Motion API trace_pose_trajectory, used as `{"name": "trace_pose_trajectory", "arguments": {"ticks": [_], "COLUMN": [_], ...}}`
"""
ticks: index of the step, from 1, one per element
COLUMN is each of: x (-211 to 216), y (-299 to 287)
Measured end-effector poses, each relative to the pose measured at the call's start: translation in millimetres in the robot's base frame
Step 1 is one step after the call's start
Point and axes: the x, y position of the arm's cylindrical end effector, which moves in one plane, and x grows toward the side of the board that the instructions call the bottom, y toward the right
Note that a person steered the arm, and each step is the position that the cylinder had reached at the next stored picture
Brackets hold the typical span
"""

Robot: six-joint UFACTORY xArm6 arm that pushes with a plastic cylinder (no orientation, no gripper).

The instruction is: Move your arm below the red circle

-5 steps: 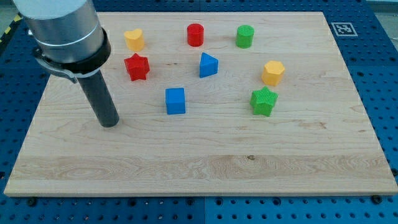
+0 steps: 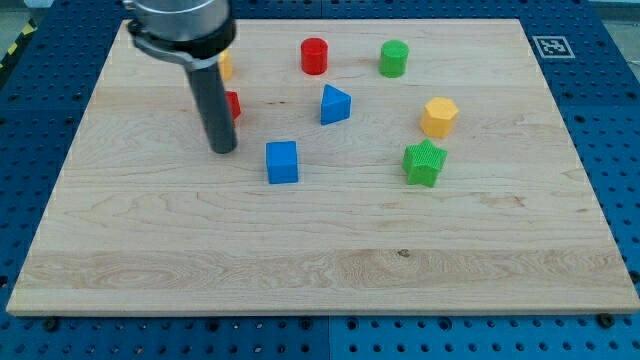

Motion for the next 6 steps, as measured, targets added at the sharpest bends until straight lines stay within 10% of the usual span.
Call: {"name": "trace_pose_trajectory", "arguments": {"ticks": [6], "x": [-107], "y": [159]}}
